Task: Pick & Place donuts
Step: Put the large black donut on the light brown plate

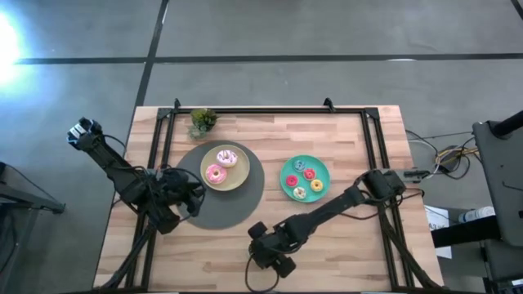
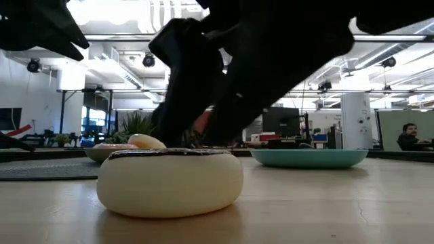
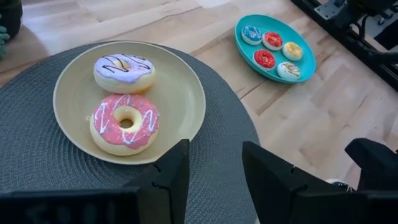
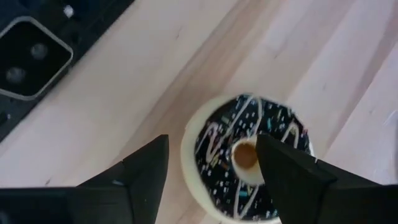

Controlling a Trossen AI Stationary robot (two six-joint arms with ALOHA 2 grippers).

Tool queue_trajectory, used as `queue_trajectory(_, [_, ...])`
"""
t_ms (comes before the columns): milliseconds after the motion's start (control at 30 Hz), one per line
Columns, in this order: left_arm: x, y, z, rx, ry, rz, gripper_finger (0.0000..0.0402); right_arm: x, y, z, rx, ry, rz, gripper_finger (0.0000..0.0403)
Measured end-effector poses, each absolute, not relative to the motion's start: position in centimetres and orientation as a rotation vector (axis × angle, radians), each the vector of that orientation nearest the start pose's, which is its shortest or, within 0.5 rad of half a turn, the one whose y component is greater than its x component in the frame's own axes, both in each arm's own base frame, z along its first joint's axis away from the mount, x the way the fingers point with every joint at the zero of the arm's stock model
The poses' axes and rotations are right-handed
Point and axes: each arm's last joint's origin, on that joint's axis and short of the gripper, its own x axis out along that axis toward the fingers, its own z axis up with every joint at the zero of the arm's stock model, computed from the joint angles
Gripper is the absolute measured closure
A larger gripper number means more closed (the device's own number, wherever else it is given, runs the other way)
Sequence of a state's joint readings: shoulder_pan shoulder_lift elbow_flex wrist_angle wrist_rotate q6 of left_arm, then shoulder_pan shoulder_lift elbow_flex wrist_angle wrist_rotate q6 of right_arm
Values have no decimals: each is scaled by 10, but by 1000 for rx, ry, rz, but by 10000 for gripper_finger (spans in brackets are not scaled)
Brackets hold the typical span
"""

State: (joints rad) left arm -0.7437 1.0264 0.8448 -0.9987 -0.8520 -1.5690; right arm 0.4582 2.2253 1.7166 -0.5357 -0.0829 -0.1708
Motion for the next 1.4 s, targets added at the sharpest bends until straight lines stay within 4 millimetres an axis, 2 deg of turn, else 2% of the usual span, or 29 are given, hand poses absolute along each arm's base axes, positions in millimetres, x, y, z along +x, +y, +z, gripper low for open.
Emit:
queue_trajectory(200, [138,-98,264,-608,516,636,280,418,209,147,-307,1040,547,179])
queue_trajectory(433, [138,-97,264,-605,516,637,280,415,205,141,-305,1058,530,188])
queue_trajectory(533, [138,-97,264,-604,515,637,280,418,201,143,-309,1054,509,216])
queue_trajectory(700, [138,-97,264,-601,515,637,280,429,182,144,-218,1050,426,302])
queue_trajectory(867, [137,-96,263,-583,524,646,280,441,145,153,-83,1056,282,382])
queue_trajectory(1000, [135,-94,264,-575,529,650,280,447,108,184,-48,991,169,384])
queue_trajectory(1133, [133,-92,266,-579,522,649,280,459,55,210,10,907,47,384])
queue_trajectory(1267, [131,-90,267,-568,504,656,280,478,1,216,68,856,-59,384])
queue_trajectory(1400, [130,-88,268,-564,491,661,280,498,-31,208,127,853,-50,383])
